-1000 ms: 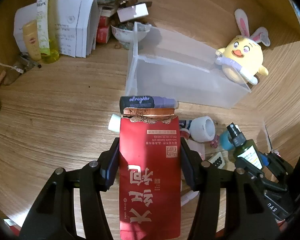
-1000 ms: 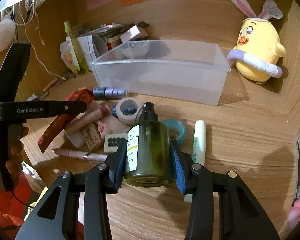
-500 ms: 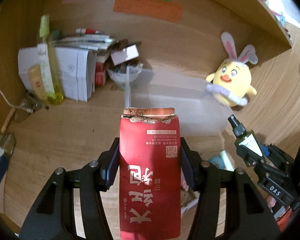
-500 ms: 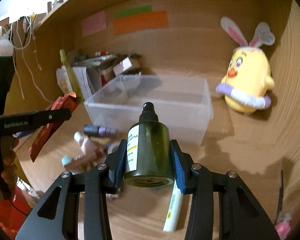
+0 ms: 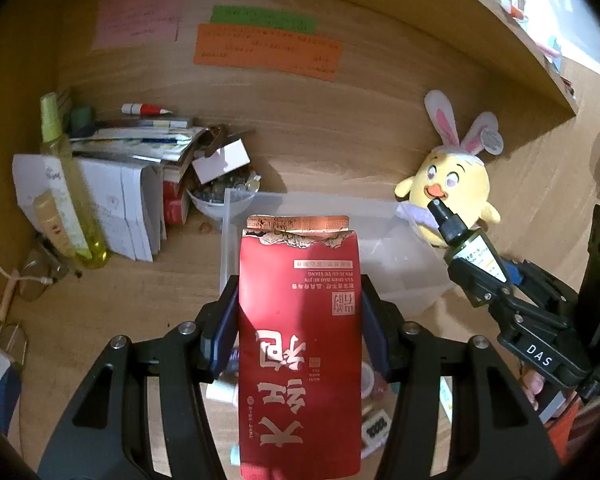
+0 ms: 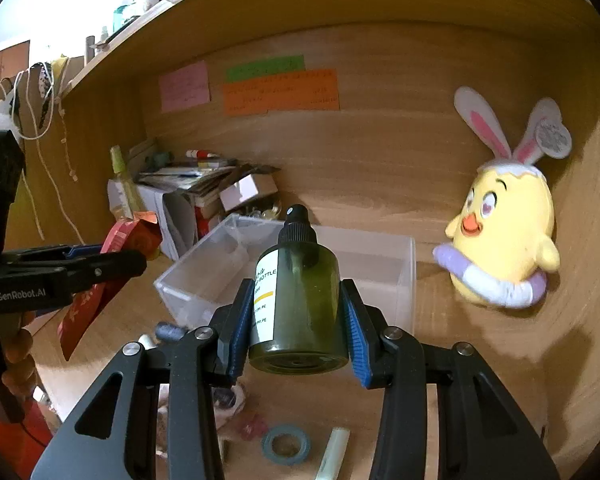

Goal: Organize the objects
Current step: 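Carry both items over the clear box and open both tools to drop them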

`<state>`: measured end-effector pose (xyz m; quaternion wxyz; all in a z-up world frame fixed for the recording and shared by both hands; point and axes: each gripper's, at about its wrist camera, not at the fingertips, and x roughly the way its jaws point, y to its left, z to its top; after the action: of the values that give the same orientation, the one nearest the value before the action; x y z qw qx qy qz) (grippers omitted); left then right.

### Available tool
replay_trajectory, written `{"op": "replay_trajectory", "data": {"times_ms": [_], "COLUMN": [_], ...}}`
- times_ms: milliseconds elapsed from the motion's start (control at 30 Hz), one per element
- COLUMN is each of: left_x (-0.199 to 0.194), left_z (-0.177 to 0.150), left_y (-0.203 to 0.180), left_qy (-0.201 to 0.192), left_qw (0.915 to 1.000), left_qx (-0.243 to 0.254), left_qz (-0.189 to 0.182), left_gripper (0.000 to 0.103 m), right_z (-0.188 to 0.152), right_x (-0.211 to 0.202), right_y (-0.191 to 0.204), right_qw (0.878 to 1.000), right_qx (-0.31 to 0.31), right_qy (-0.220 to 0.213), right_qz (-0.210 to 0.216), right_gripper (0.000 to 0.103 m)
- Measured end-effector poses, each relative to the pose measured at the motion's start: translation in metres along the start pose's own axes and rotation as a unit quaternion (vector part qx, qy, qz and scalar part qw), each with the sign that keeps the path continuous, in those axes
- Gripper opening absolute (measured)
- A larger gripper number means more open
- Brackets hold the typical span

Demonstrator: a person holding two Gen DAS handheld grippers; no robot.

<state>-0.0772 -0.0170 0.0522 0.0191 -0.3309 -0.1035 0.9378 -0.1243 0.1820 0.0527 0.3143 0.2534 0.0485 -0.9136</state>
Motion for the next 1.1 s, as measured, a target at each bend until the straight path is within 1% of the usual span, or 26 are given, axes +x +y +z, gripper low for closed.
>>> {"op": "replay_trajectory", "data": {"times_ms": [67, 233, 500, 633, 700, 833, 1100], "left_x": [0.005, 0.02, 0.051, 0.071, 0.082, 0.102, 0.14], "left_z": [0.007, 0.025, 0.047, 0.054, 0.055, 0.054, 0.051], "left_y": [0.001, 0.002, 0.001, 0.003, 0.002, 0.002, 0.001], "left_qy": [0.002, 0.001, 0.017, 0.034, 0.047, 0.068, 0.112], "left_qw": [1.0, 1.0, 0.9997, 0.9993, 0.9988, 0.9975, 0.9931], "left_qx": [-0.002, 0.001, 0.005, 0.002, 0.007, 0.018, 0.032], "left_qz": [-0.003, 0.008, 0.017, 0.015, 0.01, 0.011, 0.009], "left_gripper": [0.055, 0.055, 0.055, 0.055, 0.055, 0.055, 0.055], "right_z": [0.007, 0.018, 0.032, 0.032, 0.03, 0.023, 0.016], "right_x": [0.007, 0.022, 0.055, 0.074, 0.083, 0.099, 0.119], "right_y": [-0.002, -0.007, -0.009, -0.014, -0.017, -0.021, -0.027], "right_qw": [1.0, 1.0, 0.999, 0.999, 0.998, 0.997, 0.994], "right_qx": [-0.003, -0.008, -0.025, -0.023, -0.016, -0.012, -0.015], "right_qy": [0.001, 0.008, 0.03, 0.047, 0.058, 0.081, 0.111], "right_qz": [-0.002, 0.0, -0.009, -0.011, -0.006, -0.006, -0.021], "right_gripper": [0.038, 0.038, 0.038, 0.038, 0.038, 0.038, 0.038]}}
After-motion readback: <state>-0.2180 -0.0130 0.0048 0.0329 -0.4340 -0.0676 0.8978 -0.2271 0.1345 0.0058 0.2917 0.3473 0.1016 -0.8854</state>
